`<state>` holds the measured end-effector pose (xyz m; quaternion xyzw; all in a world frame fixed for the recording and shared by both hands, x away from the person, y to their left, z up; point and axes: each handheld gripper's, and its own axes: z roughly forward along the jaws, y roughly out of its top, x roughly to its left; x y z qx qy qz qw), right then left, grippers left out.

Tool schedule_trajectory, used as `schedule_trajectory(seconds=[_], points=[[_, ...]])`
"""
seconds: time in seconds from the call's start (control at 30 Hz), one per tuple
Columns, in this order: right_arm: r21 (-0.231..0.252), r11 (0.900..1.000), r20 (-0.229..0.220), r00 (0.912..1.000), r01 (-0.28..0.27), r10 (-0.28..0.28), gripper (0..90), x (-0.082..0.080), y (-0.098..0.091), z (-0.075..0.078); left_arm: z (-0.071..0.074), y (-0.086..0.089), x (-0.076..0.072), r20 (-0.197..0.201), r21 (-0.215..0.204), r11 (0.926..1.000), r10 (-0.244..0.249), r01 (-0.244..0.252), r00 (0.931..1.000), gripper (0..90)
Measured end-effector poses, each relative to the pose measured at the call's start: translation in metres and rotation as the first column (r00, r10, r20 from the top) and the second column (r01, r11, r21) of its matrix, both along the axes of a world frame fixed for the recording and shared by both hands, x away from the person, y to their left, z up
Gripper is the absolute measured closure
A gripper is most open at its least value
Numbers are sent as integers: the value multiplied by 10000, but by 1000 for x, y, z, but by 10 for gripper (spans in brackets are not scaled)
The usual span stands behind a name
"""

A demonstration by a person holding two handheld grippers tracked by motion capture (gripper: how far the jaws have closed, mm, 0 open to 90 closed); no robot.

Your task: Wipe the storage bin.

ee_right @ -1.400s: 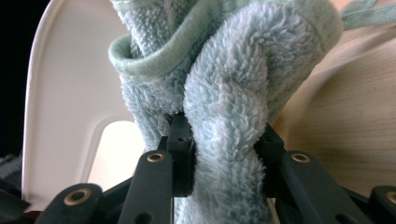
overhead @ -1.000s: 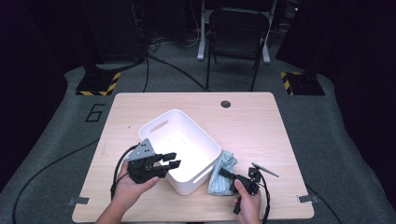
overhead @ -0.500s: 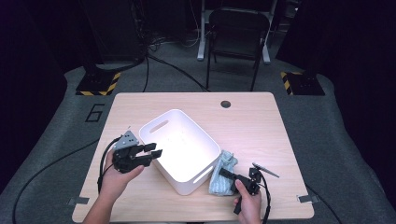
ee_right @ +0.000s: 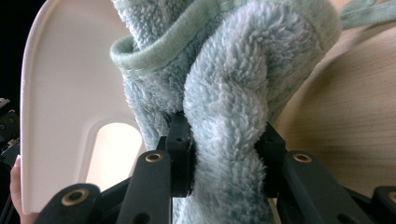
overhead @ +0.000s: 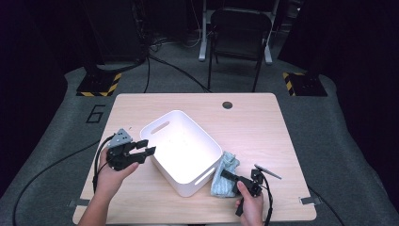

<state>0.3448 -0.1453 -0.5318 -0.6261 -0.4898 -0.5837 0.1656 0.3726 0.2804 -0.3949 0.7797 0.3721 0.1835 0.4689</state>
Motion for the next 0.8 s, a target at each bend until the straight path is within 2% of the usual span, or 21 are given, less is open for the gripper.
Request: schedule_trajectory(seconds=[0.17,0.3,0.37,0.47,0.67,0.8], points=[[6,10000,6,10000,5,-5,659,0,0,0,-2,4,3,72,289,9991,293,-295,9995,543],[14,10000,17,10000,10,-10,659,0,0,0,-4,9,8,-6,83,9992,379,-379,9993,526],[92,10000,-140,9999,-25,26,660,-1,0,1,-5,10,10,72,90,9986,527,-527,9986,527],[36,10000,-118,9999,-54,55,659,-1,0,0,-3,12,15,56,257,9975,655,-657,9978,527],[66,10000,-152,9999,-27,28,659,-1,0,-1,-6,18,27,-99,-32,9939,1106,-1106,9938,514],[126,9999,-102,9999,-7,8,658,-1,0,-1,-8,19,35,-94,111,9925,1219,-1218,9925,519]])
